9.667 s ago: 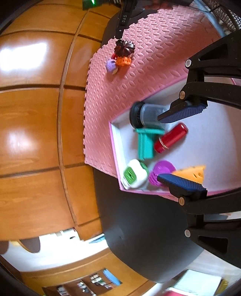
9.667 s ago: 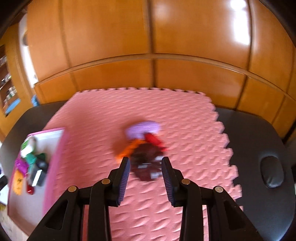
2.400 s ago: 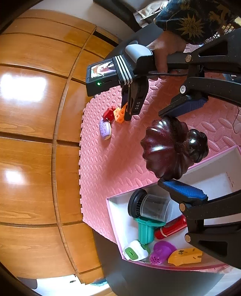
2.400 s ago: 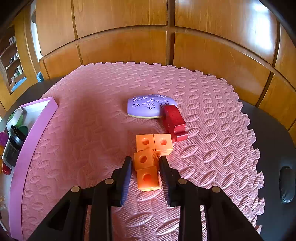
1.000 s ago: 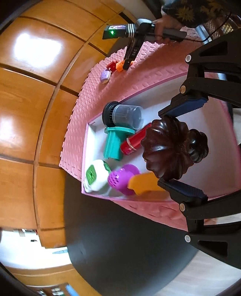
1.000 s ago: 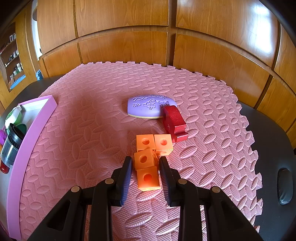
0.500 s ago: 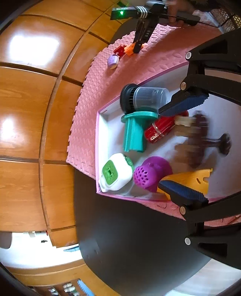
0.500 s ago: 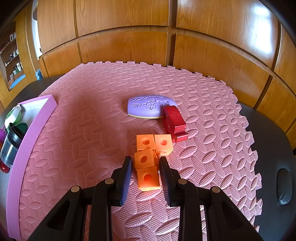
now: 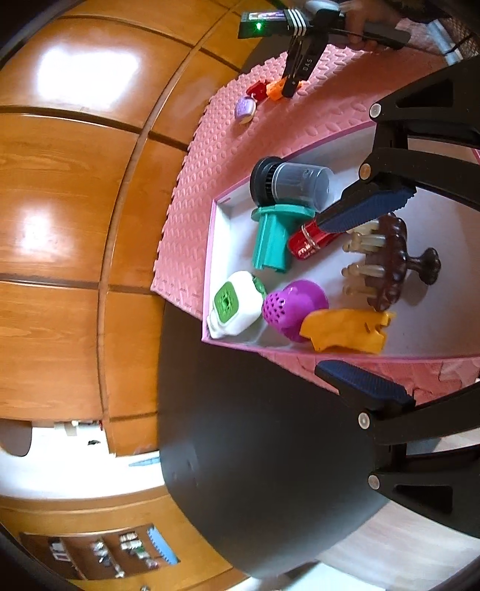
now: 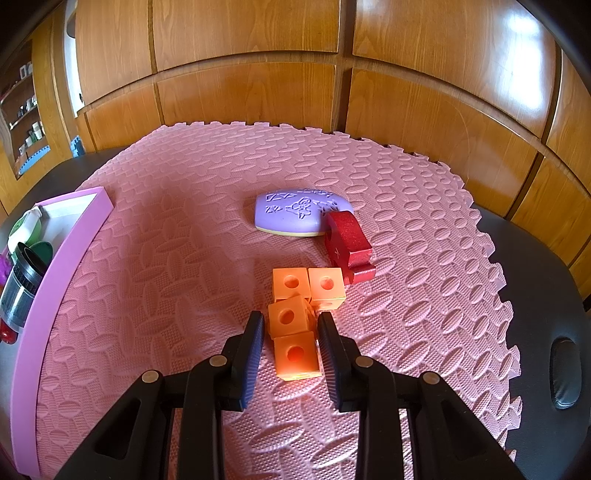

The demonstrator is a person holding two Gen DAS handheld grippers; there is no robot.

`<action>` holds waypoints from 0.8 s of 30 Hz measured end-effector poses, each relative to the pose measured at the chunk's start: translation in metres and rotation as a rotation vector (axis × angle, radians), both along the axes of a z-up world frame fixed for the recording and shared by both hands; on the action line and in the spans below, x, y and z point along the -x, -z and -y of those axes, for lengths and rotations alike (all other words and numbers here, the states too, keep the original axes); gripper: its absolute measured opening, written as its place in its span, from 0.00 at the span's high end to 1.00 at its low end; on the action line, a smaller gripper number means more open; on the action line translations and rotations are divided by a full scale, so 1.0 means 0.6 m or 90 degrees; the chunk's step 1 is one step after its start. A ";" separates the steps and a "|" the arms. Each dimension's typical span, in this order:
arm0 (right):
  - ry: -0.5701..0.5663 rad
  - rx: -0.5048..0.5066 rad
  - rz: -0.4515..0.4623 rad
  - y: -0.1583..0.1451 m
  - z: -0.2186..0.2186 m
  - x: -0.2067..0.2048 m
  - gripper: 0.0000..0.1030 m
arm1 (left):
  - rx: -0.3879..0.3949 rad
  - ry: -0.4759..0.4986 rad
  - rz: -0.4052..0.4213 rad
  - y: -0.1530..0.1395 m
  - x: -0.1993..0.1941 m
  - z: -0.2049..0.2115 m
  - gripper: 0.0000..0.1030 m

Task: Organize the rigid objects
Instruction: 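Carry the brown knob into the tray and release it with the left gripper, then lift the orange cubes off the mat with the right gripper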

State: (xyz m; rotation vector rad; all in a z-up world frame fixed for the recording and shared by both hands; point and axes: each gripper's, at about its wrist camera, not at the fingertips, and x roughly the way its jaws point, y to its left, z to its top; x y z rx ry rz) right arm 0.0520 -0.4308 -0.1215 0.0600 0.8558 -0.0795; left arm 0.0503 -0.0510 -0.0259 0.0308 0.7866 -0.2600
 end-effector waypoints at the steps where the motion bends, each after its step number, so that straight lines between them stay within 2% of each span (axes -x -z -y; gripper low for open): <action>1: -0.001 0.003 0.000 0.000 -0.001 0.000 0.72 | -0.001 -0.001 0.001 -0.002 0.002 -0.001 0.30; 15: -0.001 0.032 -0.001 -0.003 -0.008 0.000 0.72 | -0.024 -0.006 0.001 -0.008 0.025 0.005 0.30; 24: 0.001 0.064 -0.009 -0.005 -0.019 0.004 0.75 | -0.021 -0.009 -0.002 -0.007 0.025 0.000 0.30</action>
